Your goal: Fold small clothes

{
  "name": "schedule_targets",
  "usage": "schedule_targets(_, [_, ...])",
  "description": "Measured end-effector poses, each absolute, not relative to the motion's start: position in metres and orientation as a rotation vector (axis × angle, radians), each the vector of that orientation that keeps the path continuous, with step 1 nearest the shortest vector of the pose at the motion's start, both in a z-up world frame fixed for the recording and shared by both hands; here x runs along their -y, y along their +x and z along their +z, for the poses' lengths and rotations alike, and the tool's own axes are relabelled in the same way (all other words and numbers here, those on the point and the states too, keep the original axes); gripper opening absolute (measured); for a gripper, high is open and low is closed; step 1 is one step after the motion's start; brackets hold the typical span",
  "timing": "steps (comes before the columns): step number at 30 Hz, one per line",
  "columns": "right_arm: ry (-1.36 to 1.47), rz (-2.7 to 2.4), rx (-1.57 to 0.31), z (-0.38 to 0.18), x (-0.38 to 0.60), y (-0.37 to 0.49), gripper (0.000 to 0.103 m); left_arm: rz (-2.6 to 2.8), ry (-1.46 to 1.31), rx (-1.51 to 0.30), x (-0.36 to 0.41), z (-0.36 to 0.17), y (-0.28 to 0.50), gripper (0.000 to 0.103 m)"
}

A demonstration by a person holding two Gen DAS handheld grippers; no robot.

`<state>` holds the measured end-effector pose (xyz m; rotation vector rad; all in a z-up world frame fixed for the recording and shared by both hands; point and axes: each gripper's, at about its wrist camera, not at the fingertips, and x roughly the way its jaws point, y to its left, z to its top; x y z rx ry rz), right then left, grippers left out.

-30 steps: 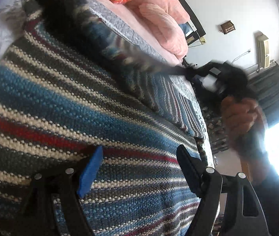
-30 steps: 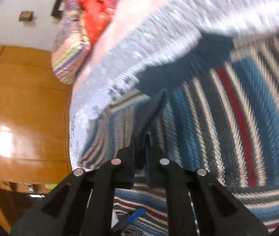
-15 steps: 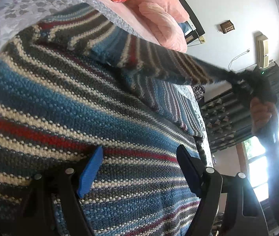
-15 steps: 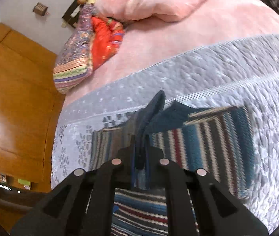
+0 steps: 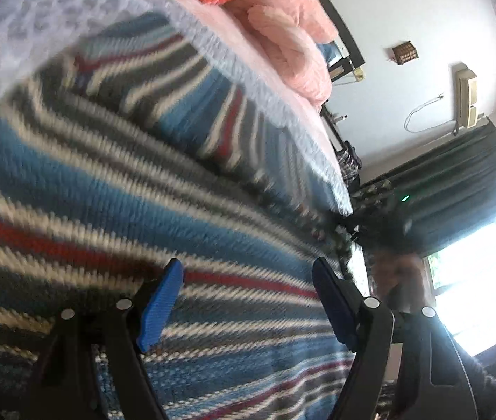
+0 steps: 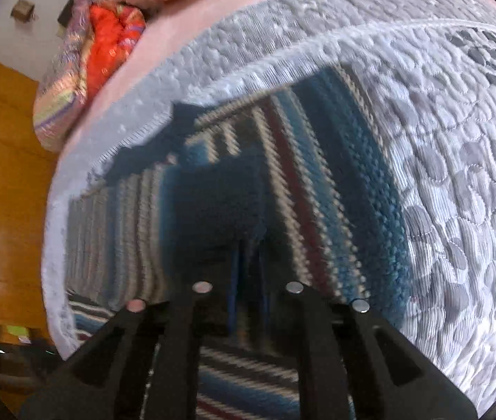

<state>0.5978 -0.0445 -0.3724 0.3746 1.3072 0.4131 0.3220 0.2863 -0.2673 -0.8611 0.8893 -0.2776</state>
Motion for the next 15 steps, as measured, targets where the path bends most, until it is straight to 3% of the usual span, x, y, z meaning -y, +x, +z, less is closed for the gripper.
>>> schedule_targets(1, [0.387,0.420,-1.300,-0.369,0.047,0.599,0.015,-0.276,-0.838,-0.879,-0.289,-0.257,0.327,0.076])
schedule_targets(5, [0.469,0.437,-1.185,-0.337,0.063,0.609,0.016,-0.268,-0.711,-0.797,-0.322,-0.203,0.376,0.078])
schedule_targets(8, [0.522,0.487,-1.192,-0.334,0.060,0.626,0.016,-0.290,-0.751,-0.831,-0.358,-0.194,0.436,0.080])
schedule_targets(12, [0.596,0.572,-1.304,-0.368,0.041,0.645,0.016,-0.266,-0.776,-1.017,-0.382,-0.231,0.505,0.079])
schedule_targets(15, [0.526,0.544,-1.364,-0.391,0.034,0.646,0.000,-0.217,-0.744,-1.159,-0.390,-0.274,0.527,0.076])
